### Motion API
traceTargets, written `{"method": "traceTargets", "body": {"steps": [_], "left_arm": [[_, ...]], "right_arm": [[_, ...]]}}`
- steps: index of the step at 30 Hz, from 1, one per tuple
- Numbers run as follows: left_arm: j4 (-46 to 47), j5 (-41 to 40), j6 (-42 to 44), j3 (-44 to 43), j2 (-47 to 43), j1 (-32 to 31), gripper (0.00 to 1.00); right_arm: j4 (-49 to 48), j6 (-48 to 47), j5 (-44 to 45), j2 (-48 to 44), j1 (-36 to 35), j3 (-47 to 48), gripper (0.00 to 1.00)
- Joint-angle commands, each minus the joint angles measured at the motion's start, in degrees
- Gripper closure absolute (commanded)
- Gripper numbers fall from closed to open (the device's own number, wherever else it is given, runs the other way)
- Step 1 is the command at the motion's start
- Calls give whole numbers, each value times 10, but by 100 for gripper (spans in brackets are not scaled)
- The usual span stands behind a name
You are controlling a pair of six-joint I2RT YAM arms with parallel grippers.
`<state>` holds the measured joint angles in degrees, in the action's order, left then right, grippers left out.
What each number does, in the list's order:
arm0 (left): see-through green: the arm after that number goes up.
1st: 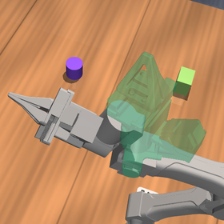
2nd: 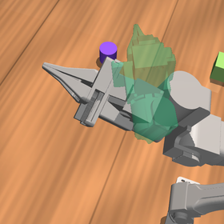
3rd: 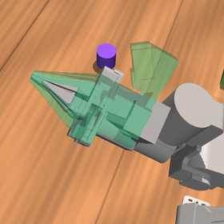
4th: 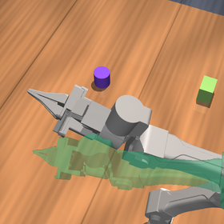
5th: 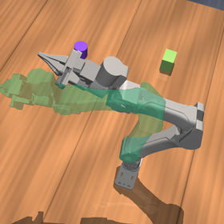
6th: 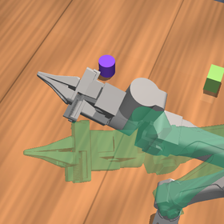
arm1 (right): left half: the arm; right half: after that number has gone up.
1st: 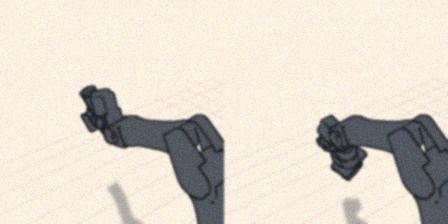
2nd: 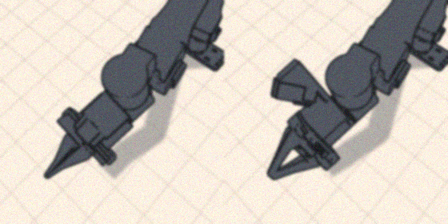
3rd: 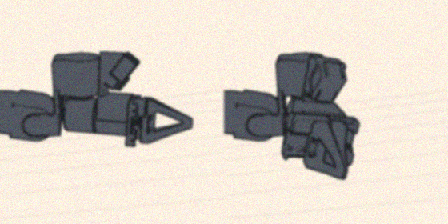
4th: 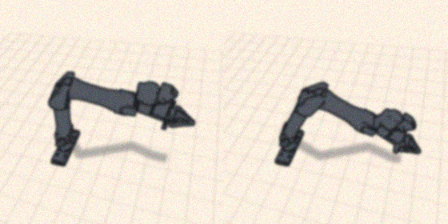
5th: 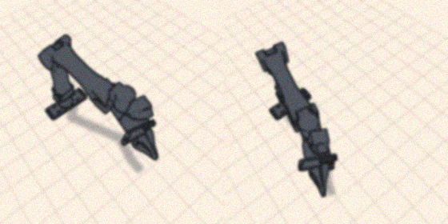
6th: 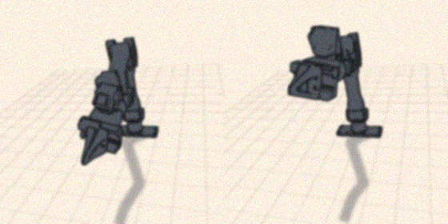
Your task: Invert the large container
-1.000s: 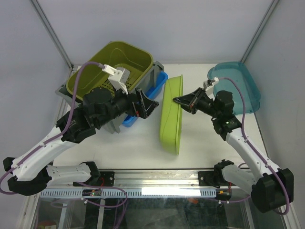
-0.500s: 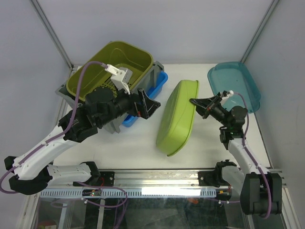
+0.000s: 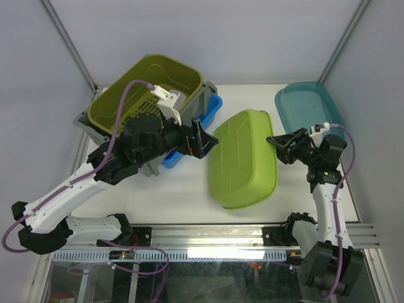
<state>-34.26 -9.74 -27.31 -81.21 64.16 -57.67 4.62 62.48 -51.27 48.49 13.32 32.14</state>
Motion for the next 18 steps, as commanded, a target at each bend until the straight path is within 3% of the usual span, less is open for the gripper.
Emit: {"method": "traceTargets", "body": {"steps": [1, 13, 14, 18], "left_arm": [[29, 30, 9, -16, 6, 1, 1], [30, 37, 5, -3, 23, 1, 1], [30, 40, 5, -2, 27, 1, 1], [30, 44, 3, 19, 42, -10, 1]], "right_arm": [[216, -193, 64, 26, 4, 33, 44], [346, -312, 310, 9, 4, 164, 23], [357, -319, 325, 4, 4, 179, 12], [386, -349, 315, -4, 0, 226, 9]]}}
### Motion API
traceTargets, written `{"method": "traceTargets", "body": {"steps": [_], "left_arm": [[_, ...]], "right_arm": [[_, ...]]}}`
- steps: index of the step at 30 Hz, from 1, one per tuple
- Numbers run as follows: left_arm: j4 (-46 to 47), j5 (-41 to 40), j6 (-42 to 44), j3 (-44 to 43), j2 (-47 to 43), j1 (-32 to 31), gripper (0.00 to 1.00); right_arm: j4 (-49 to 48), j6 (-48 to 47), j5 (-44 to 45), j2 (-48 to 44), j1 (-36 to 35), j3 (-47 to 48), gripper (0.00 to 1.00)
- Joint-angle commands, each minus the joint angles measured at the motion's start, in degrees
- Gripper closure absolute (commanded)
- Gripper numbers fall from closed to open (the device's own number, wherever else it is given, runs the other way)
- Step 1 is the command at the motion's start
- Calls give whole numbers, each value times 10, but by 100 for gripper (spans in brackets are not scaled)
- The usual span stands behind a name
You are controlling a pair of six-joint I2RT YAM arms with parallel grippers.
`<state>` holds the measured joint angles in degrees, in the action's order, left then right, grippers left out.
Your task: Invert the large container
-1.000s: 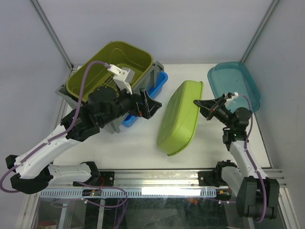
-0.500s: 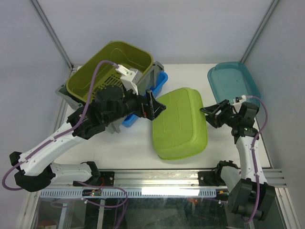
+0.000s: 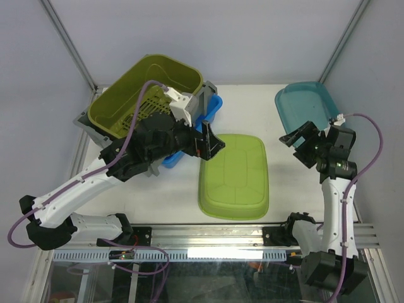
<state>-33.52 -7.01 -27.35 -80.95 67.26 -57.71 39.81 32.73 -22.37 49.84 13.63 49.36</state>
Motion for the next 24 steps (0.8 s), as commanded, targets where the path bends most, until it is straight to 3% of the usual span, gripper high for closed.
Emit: {"method": "traceTargets", "body": {"steps": [1, 5, 8, 14, 20, 24], "left_arm": [[23, 9, 3, 23, 12, -17, 1], [22, -6, -2, 60, 7, -39, 1], [22, -15, -13, 87, -11, -47, 1], [16, -48, -12, 91, -56, -50, 1], [1, -114, -15, 64, -102, -50, 1], [4, -165, -29, 79, -151, -50, 1]], "right_arm": [[30, -56, -4, -21, -10, 56, 9], [-20, -27, -126, -71, -67, 12, 1], [-37, 13, -124, -117, -149, -29, 0], [-59, 75, -48, -119, -394, -71, 0], [-61, 95, 189, 26, -738, -24, 1], [-64, 90, 187, 131, -816, -3, 1]]}}
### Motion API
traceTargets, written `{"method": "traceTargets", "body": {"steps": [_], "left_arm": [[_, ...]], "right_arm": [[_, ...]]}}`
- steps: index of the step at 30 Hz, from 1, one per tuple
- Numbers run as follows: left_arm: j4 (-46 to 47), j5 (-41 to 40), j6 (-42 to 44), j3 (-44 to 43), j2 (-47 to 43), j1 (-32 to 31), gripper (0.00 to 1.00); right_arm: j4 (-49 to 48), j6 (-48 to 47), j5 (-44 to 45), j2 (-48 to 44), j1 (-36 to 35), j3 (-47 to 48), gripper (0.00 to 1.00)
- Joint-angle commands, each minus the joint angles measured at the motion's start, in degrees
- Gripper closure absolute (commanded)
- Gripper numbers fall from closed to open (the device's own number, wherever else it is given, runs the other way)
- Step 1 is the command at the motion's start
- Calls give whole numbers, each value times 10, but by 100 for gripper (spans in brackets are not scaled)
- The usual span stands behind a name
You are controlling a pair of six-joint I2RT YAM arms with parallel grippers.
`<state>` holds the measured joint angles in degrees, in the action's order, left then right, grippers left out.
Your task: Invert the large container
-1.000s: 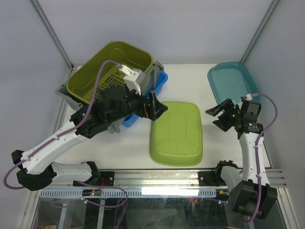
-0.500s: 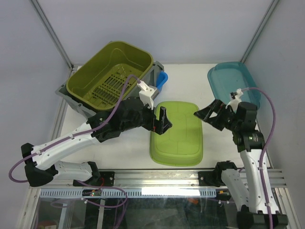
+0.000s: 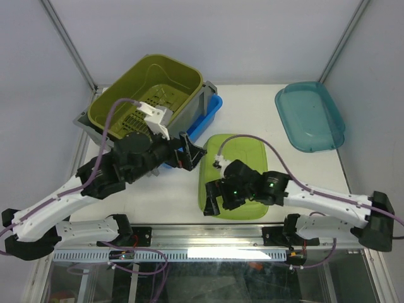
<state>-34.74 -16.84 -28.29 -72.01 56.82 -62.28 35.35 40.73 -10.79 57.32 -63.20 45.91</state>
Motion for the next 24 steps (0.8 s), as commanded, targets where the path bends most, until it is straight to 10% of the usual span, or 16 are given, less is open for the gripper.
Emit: {"method": "traceTargets", "body": {"steps": [1, 8, 24], "left_arm": [[16, -74, -23, -8, -56, -4, 1], [10, -70, -42, 20, -88, -4, 1], [5, -41, -59, 30, -73, -4, 1]], "right_arm": [[-32, 12, 65, 71, -60, 27, 1], [-27, 23, 142, 133, -57, 20, 1], [-188, -151, 92, 282, 352, 106, 0]]}}
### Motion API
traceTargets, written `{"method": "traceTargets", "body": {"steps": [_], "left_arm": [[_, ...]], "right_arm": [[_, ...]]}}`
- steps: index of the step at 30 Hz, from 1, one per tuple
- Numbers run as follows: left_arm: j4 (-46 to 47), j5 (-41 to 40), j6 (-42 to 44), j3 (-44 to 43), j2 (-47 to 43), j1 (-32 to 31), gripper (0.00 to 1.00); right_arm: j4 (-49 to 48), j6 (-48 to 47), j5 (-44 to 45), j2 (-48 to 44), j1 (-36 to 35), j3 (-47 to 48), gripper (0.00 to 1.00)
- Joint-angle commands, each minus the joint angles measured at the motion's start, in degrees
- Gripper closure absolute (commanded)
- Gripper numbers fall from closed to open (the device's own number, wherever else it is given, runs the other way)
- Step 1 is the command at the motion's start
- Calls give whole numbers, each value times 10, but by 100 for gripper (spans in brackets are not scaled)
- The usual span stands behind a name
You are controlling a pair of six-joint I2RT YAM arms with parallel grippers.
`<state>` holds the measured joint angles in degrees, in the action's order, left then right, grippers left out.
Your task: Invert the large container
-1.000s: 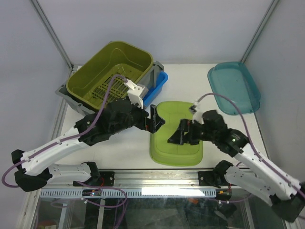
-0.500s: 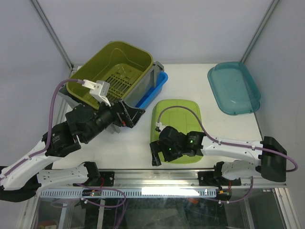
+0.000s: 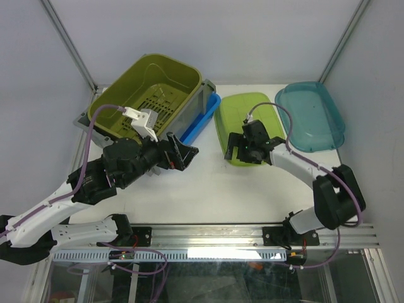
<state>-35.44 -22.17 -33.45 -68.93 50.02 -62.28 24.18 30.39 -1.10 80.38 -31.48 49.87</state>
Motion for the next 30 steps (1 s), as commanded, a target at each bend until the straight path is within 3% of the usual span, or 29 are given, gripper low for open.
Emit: {"method": "traceTargets", "body": {"steps": [1, 8, 12, 15, 21, 25, 27, 30], "left_arm": [[11, 12, -9, -2, -5, -4, 1], [-7, 12, -6, -38, 9, -4, 1], [-18, 12, 22, -90, 44, -4, 1], [-24, -5, 44, -136, 71, -4, 1], [-20, -119, 106, -214, 120, -3, 1], [-172, -142, 133, -427, 261, 31, 1], [-221, -104, 153, -512, 329, 85, 1], [-249, 11, 175, -561, 389, 210, 1]], "right_arm": [[-76, -49, -5, 72, 47, 84, 0], [-99, -42, -66, 164, 101, 183, 0], [-71, -46, -79, 161, 105, 229, 0], [-70, -43, -91, 104, 104, 203, 0], [-45, -35, -53, -86, 105, 103, 0], [8, -29, -10, -194, 105, 64, 1], [28, -22, -1, -235, 106, 52, 0], [57, -18, 6, -277, 105, 45, 0]]}}
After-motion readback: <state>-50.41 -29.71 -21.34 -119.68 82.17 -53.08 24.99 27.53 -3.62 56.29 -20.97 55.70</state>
